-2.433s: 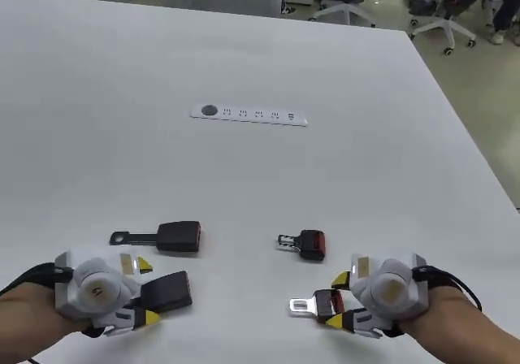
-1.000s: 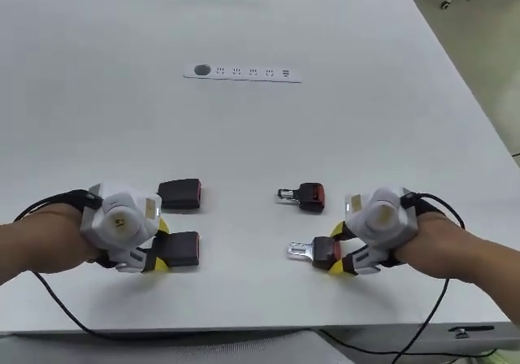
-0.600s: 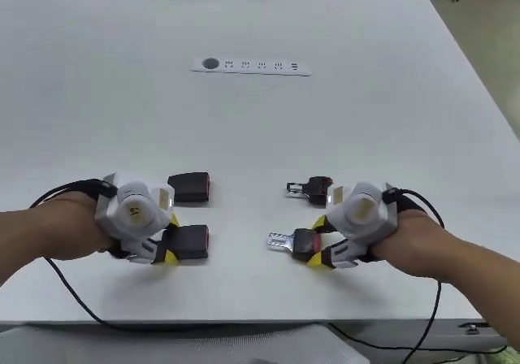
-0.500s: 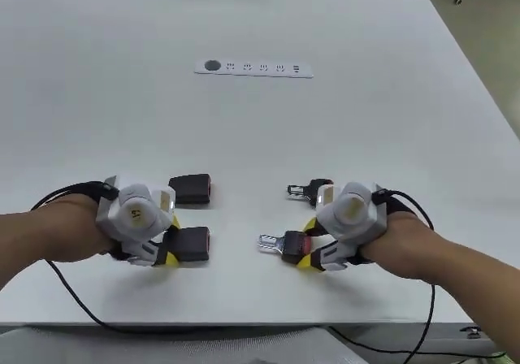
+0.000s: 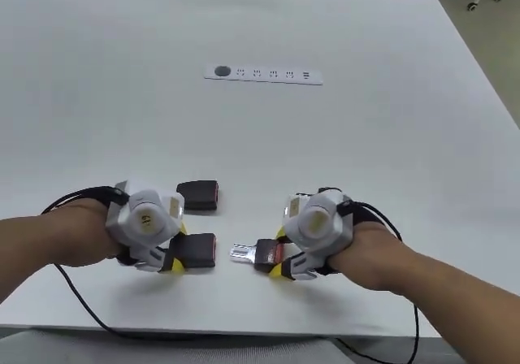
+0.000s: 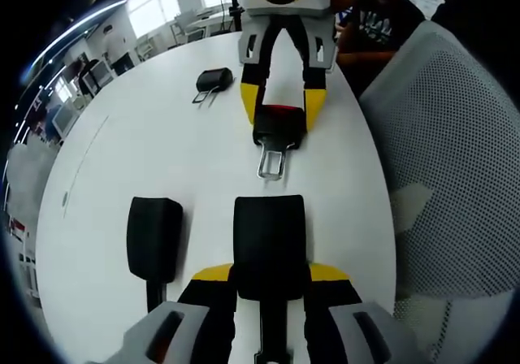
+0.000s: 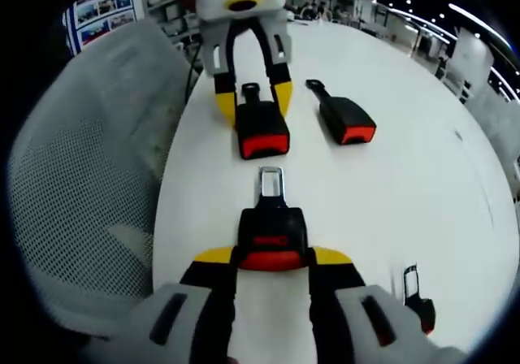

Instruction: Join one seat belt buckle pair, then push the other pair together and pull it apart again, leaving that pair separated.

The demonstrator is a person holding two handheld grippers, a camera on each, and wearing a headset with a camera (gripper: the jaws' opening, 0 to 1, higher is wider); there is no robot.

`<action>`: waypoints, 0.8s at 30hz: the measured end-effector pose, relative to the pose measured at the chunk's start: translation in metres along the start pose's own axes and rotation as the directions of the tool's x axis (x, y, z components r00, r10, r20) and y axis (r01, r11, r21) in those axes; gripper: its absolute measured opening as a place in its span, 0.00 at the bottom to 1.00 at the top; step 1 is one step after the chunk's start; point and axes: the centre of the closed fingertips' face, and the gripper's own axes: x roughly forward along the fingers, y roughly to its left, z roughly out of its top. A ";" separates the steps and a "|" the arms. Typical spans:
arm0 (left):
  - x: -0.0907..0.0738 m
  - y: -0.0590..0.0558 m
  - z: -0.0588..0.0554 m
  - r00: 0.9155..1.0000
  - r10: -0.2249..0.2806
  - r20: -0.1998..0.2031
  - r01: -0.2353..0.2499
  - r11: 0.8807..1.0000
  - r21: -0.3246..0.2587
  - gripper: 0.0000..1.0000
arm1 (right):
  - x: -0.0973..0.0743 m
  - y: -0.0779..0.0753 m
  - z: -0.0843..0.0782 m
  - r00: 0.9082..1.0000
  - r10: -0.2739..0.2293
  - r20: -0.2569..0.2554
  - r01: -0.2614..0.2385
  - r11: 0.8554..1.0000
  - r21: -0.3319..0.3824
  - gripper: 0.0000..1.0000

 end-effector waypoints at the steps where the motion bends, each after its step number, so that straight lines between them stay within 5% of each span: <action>1: 0.000 0.000 0.000 1.000 -0.001 -0.001 0.001 1.000 0.000 0.33 | 0.002 -0.001 0.003 1.000 -0.001 0.003 0.001 1.000 0.002 0.35; 12: 0.000 0.000 0.000 1.000 -0.015 -0.004 0.015 1.000 -0.014 0.33 | 0.010 0.001 0.014 1.000 0.019 -0.011 -0.020 1.000 -0.019 0.34; 24: 0.000 0.001 0.000 1.000 -0.005 -0.004 0.005 1.000 -0.024 0.33 | 0.011 -0.001 0.017 1.000 -0.018 0.003 0.018 0.999 -0.033 0.35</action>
